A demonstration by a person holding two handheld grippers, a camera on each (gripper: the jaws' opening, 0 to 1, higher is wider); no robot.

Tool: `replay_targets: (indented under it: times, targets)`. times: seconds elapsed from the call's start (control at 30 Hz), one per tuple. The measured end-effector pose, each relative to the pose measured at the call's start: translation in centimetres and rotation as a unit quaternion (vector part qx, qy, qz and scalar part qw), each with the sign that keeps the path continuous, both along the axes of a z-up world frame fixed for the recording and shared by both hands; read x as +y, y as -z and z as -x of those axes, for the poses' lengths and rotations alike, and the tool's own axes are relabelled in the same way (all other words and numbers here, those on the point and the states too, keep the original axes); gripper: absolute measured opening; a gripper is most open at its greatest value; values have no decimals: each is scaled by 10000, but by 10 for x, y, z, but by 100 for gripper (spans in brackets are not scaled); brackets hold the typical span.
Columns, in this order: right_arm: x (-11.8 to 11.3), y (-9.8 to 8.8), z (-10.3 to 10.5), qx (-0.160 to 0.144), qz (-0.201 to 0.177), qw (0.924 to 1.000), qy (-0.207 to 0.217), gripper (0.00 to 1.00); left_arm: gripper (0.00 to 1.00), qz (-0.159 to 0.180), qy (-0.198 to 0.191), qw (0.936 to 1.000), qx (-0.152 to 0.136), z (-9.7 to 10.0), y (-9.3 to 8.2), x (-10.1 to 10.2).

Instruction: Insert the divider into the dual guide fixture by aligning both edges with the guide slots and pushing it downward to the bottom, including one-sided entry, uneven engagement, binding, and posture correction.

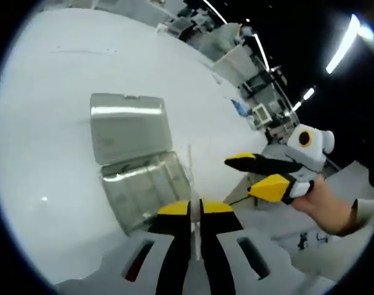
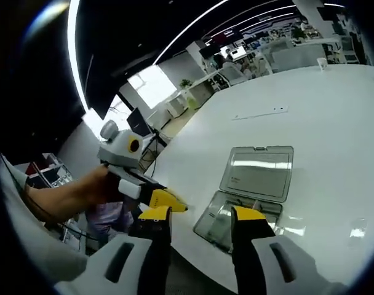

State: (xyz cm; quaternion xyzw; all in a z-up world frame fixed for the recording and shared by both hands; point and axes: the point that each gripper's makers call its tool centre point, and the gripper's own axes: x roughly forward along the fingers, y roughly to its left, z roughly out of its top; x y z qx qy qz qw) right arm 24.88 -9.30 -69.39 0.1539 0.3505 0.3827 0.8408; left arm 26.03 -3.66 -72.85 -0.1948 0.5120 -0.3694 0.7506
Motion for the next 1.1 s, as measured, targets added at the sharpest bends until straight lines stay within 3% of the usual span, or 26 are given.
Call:
replay_targets:
  times: [0.13, 0.33, 0.57, 0.67, 1.1]
  targets:
    - [-1, 3, 4, -359, 339, 9985, -236, 37, 1, -169, -32, 9997, 166, -3, 5, 3]
    - [2, 4, 10, -712, 492, 9956, -363, 39, 1, -500, 122, 9979, 386, -1, 14, 5]
    - [6, 1, 18, -1252, 754, 9868, -699, 44, 1, -810, 141, 9945, 645, 1, 21, 10]
    - [7, 4, 21, -1394, 934, 9817, -906, 47, 1, -942, 117, 9930, 699, -1, 25, 12]
    - [-1, 4, 31, -1761, 1055, 9684, -1419, 52, 1, -1198, -221, 9870, 1049, -5, 44, 11]
